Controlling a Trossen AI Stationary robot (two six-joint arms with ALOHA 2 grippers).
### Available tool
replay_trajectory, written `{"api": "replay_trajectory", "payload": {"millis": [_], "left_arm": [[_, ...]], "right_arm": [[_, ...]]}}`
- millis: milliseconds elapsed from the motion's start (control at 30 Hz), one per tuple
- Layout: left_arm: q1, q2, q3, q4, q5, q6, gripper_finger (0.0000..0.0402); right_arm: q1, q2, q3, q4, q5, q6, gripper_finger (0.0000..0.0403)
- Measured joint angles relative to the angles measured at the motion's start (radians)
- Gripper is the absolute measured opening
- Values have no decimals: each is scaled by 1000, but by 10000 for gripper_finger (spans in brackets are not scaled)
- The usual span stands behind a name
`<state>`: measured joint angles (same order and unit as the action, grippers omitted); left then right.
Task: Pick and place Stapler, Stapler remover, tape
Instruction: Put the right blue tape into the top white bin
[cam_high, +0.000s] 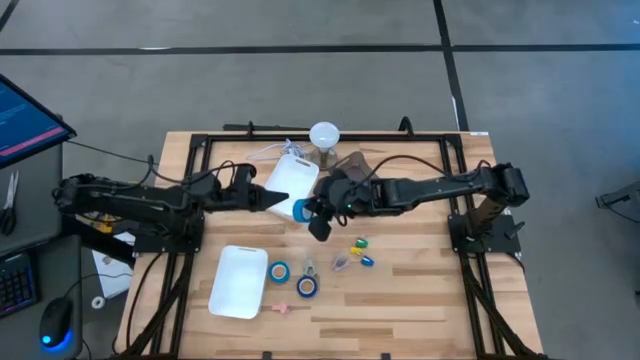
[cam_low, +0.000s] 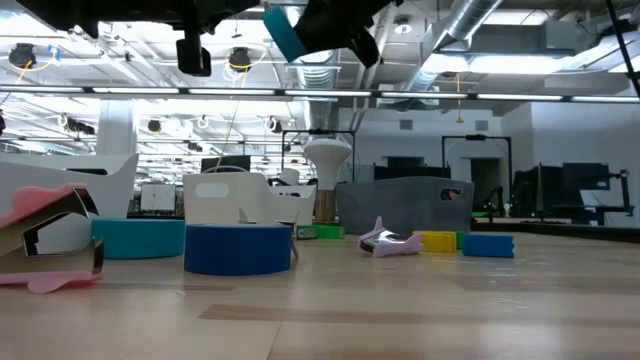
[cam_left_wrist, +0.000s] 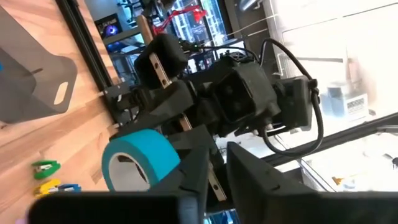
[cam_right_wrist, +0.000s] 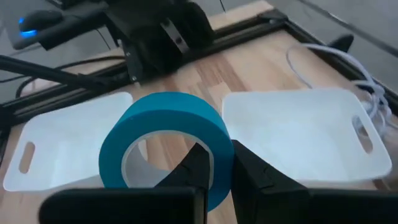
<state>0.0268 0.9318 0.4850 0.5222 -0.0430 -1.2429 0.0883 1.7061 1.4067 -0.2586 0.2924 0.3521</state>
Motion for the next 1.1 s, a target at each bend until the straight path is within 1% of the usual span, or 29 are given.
{"api": "replay_trajectory", "payload": {"millis": [233,400,533,733,867,1000,1033,1100], "left_arm": [[7,0,0,2,22,-8,130],[8,0,0,5,41,-15,158],[8,-4,0,13,45,-15,163],[10,-7,0,10,42,-15,160],[27,-11,0,2,59,-15,159],[41,-11,-1,-11,62,-14,159],[40,-12,-1,-3,62,-14,159],[40,-12,-1,-2,62,-14,159]], "right_arm": [[-11,0,0,96,-3,-50,26],[-30,0,-1,119,-6,-66,25],[-35,0,-2,159,-7,-97,25],[-35,0,-3,174,-7,-102,25],[-38,-4,-3,158,-48,-126,25],[-47,-35,2,152,-97,-131,25],[-50,-50,1,128,-111,-135,25],[-51,-64,2,135,-111,-142,25]]}}
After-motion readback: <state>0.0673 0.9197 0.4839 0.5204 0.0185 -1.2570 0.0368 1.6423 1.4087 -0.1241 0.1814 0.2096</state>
